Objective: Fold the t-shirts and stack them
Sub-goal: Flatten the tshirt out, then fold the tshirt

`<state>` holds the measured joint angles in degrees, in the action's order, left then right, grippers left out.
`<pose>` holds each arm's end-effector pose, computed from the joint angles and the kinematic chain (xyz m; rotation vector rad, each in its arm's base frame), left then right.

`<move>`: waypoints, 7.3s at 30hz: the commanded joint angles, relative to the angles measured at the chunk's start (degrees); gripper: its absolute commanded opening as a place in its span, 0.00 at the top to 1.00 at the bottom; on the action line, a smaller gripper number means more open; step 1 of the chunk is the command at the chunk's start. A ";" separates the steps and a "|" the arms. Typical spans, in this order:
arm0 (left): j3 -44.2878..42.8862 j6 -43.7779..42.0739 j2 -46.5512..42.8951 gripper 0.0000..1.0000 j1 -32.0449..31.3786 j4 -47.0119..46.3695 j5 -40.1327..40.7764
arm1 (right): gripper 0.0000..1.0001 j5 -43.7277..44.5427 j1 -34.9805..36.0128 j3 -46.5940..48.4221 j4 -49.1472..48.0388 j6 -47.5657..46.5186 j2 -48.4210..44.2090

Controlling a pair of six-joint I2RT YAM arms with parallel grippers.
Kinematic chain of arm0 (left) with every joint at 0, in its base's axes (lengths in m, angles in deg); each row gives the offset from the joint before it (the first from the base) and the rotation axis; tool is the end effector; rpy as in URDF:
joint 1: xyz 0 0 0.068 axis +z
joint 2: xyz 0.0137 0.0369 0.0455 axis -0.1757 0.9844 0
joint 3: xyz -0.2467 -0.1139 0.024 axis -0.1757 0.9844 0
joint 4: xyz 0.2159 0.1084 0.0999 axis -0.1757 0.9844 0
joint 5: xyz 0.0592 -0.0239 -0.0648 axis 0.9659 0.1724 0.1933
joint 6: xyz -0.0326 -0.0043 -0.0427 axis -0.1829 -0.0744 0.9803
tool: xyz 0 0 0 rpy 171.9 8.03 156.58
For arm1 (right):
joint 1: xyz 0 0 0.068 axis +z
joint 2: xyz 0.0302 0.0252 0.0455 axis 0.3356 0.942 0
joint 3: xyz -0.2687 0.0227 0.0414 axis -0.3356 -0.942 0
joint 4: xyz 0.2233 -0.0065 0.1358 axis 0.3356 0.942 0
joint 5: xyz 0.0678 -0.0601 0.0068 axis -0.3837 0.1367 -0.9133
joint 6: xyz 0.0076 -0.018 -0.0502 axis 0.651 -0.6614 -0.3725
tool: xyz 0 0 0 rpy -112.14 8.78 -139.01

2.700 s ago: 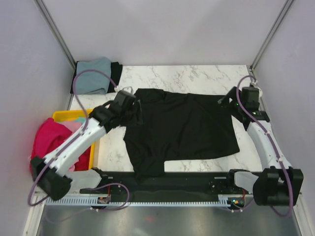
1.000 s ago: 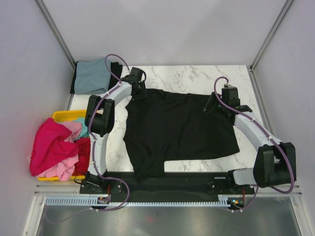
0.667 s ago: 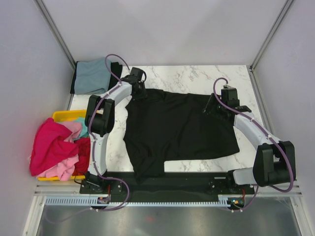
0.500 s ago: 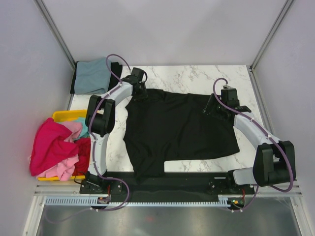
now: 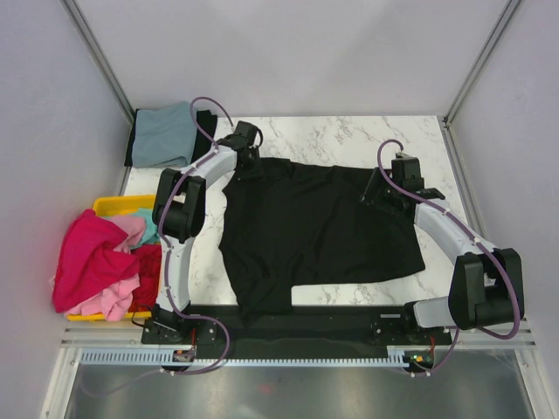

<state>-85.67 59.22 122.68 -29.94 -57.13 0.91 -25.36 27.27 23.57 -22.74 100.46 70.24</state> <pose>0.4561 -0.1622 0.1686 -0.1619 2.6041 -0.2159 0.2860 0.0394 0.2301 0.4630 2.3907 0.3332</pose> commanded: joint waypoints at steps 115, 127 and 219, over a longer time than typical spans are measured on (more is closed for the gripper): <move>72.94 63.90 -70.50 0.42 -65.71 5.71 20.99 | 0.02 5.98 4.56 -12.11 5.30 2.89 -21.61; 60.10 63.36 -65.76 0.36 -65.88 21.79 24.07 | 0.02 6.07 4.82 -11.93 5.48 2.37 -21.35; 59.32 15.20 -84.31 0.98 -16.40 11.16 -7.05 | 1.00 16.70 -19.88 -15.81 22.80 17.93 -35.40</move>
<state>-22.85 77.13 38.99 -46.57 -52.10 -6.87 -10.43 7.49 4.29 -0.82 118.71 37.06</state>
